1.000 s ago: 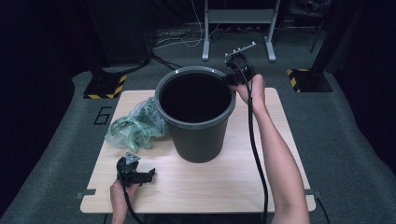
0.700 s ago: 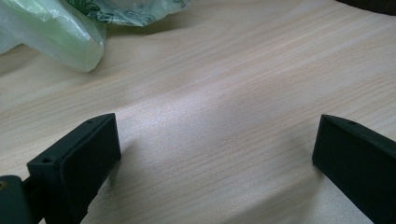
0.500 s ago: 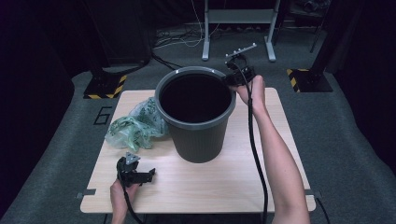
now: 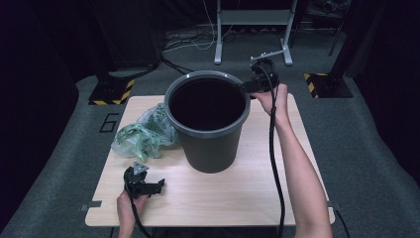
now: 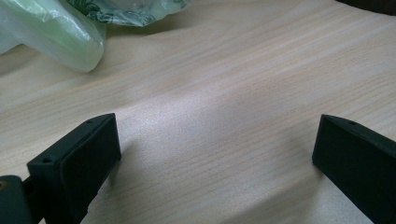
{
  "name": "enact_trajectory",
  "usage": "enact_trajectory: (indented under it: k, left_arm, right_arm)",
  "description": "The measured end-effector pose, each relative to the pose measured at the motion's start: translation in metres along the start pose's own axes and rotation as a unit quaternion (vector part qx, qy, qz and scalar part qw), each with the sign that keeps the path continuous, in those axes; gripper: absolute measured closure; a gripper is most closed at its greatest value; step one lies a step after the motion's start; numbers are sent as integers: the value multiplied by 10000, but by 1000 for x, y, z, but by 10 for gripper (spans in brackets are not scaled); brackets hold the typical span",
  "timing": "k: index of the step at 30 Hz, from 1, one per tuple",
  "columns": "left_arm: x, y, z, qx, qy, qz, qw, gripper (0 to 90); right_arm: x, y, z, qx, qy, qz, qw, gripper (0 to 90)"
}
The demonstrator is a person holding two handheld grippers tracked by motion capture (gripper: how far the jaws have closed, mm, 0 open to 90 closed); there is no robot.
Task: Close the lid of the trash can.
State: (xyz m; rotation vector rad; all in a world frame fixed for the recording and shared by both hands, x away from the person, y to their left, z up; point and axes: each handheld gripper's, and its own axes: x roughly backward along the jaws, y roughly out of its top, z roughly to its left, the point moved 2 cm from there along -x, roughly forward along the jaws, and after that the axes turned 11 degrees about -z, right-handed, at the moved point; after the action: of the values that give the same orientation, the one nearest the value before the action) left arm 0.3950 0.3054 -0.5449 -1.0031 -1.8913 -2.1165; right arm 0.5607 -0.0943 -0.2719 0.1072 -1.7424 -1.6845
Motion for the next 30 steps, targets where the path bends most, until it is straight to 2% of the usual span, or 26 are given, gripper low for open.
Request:
enact_trajectory:
  k: [8,20,25,30]
  left_arm:
    - [0,0,0,-6,0,4,10000,8]
    - [0,0,0,6,6,-5,10000,8]
    - [0,0,0,1,5,-2,10000,8]
    - [0,0,0,-5,4,4,10000,8]
  right_arm:
    - [20,-8,-8,-47,144,-169,9997,6]
    - [48,-23,-24,-97,117,-534,9985,0]
    - [56,-31,-25,-36,58,-624,9980,0]
    - [60,-42,-25,-89,148,-686,9975,0]
